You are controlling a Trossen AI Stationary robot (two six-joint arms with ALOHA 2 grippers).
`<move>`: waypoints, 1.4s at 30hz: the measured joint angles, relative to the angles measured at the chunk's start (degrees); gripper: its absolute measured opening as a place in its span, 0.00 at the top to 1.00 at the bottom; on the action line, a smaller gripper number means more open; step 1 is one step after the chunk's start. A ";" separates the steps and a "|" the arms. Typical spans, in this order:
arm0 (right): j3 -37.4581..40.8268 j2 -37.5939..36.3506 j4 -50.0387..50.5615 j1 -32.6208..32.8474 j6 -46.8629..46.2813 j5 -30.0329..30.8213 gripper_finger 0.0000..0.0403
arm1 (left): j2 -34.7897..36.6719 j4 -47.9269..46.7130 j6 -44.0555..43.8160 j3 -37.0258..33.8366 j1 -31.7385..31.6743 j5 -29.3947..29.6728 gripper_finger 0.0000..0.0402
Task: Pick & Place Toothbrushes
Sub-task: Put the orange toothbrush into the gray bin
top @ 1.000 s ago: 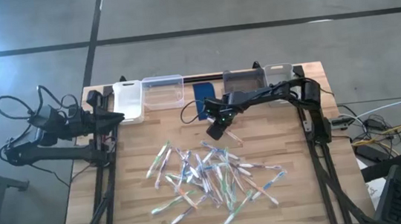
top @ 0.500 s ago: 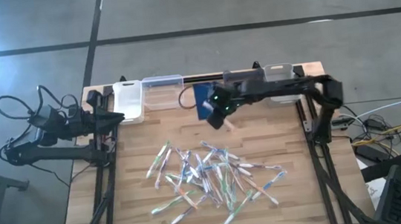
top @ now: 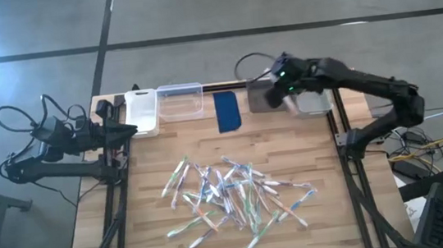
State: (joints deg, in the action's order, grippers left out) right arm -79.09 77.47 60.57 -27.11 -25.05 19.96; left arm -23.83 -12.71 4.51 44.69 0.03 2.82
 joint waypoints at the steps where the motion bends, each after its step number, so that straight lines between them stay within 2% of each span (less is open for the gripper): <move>1: 0.00 -1.00 1.66 -1.33 -0.01 0.34 0.93 | 0.00 0.00 0.00 0.00 -0.01 0.00 0.90; 8: 0.00 -3.28 8.11 -10.66 1.90 1.73 0.93 | 0.02 0.00 0.00 0.00 0.01 0.01 0.90; 15: 0.00 1.79 11.69 -17.95 6.43 1.75 0.93 | 0.00 0.00 0.00 0.00 -0.01 0.00 0.90; 31: 0.02 16.99 12.26 -24.56 17.59 1.43 0.93 | 0.01 -0.01 0.00 0.00 0.01 0.00 0.90; 42: 0.02 22.35 9.16 -25.56 22.77 0.53 0.93 | 0.00 -0.01 0.00 0.00 0.00 -0.01 0.90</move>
State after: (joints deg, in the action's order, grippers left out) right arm -79.07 99.82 69.72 -52.67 -2.28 20.49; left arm -23.83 -12.72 4.51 44.69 0.02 2.81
